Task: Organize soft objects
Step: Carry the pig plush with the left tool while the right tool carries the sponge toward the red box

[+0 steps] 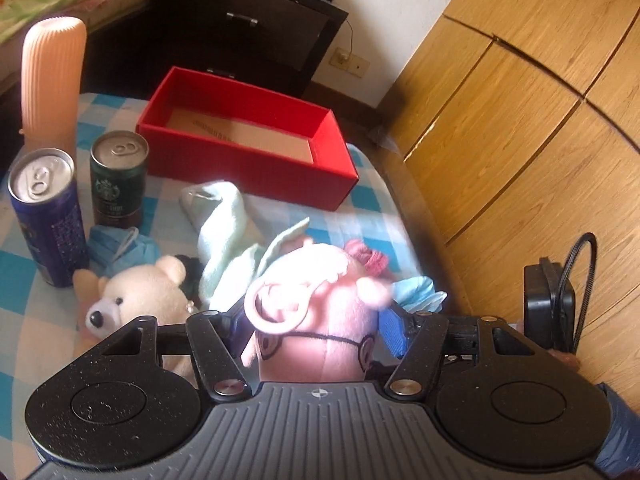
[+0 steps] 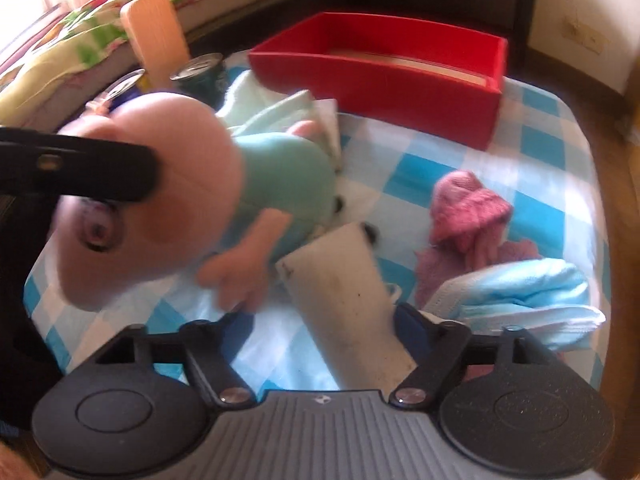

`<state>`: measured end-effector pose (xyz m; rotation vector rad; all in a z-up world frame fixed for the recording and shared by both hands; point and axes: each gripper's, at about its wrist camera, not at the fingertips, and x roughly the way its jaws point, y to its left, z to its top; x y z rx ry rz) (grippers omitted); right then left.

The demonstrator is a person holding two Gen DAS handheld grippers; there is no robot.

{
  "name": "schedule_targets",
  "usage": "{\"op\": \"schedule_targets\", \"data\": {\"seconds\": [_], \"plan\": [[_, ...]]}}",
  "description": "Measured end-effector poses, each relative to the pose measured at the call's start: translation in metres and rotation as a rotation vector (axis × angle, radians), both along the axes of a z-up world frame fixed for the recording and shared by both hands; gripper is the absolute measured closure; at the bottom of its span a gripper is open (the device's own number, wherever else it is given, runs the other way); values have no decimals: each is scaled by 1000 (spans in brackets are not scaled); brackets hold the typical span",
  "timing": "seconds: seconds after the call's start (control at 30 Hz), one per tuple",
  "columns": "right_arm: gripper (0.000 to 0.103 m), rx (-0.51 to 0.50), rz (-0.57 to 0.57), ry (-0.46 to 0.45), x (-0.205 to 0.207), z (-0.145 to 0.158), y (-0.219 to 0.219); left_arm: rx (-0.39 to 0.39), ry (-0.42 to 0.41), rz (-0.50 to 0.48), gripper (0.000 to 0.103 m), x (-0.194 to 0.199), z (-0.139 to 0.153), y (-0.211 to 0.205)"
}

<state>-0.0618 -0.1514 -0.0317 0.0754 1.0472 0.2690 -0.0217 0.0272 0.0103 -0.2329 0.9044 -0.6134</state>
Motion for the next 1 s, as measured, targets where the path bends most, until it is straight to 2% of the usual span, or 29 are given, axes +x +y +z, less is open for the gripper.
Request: {"op": "schedule_targets", "data": {"seconds": [0.03,0.13,0.27,0.3,0.43,0.6,0.73,1.0], "plan": [[76,30,-24,17,2,0,-6,-9,2,7,40,0,1,2],[83,115,-89,51,3,2,-22,-64,13,17,40,1,8,11],[87,156,-134,77,1,3,-31,-70,-22,31,40,-4,20,14],[88,191,-147,92,0,3,-34,-78,-22,36,40,-6,20,16],[101,351,-179,119,0,8,-46,-104,-12,59,40,-7,25,20],[101,420,-190,73,2,24,-53,-122,-31,77,40,-3,33,19],[102,480,-217,87,2,26,-58,-132,-43,75,40,1,38,16],[103,474,-235,-30,7,54,-61,-104,-80,82,40,8,46,5]]}}
